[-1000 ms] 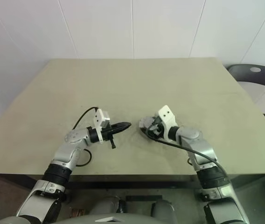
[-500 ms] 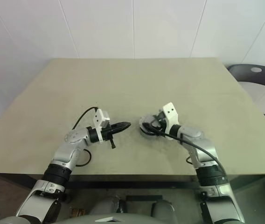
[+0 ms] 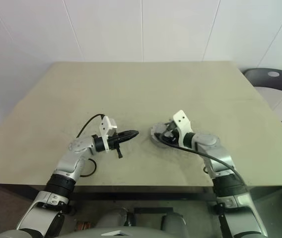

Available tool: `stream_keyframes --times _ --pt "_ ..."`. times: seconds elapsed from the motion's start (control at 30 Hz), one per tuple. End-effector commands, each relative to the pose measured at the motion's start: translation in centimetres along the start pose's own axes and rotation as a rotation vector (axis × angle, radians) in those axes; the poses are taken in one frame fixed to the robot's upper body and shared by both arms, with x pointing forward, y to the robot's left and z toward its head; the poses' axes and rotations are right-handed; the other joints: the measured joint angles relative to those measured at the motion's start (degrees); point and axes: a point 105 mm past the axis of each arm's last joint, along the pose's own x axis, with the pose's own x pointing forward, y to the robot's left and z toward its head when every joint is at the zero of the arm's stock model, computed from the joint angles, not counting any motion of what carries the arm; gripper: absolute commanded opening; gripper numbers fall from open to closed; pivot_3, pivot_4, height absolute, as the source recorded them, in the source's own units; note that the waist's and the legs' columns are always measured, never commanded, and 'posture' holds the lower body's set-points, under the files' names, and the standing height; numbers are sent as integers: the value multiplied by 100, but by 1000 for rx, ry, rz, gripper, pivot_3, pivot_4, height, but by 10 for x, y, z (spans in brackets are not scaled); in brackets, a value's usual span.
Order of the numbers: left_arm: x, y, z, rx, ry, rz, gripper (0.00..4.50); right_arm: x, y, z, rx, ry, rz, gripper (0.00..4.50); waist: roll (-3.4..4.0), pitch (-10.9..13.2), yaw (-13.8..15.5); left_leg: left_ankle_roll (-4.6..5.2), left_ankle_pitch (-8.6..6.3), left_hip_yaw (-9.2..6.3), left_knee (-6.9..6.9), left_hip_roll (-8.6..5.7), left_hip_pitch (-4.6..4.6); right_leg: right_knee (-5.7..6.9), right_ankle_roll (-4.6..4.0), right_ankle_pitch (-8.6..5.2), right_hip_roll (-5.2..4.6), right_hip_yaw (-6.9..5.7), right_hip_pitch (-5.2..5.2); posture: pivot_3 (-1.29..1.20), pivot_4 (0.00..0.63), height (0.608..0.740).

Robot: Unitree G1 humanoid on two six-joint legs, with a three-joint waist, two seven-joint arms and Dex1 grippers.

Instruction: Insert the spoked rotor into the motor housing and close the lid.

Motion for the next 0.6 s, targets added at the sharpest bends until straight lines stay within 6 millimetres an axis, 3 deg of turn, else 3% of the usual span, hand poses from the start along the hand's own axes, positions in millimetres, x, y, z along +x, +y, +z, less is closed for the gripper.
stream_keyframes --times 0.03,0.6 --pt "2 1 9 39 -15 -7 0 1 -9 12 -17 -43 -68 3075 0 0 -2 0 0 0 0 0 0 0 0 0 0 0 0 0 0 740" --pt "3 1 3 48 11 -12 0 1 -1 -5 -20 32 -10 3075 -1 -1 4 0 0 -1 3 0 3 0 -1 0 -1 0 4 0 0 740"
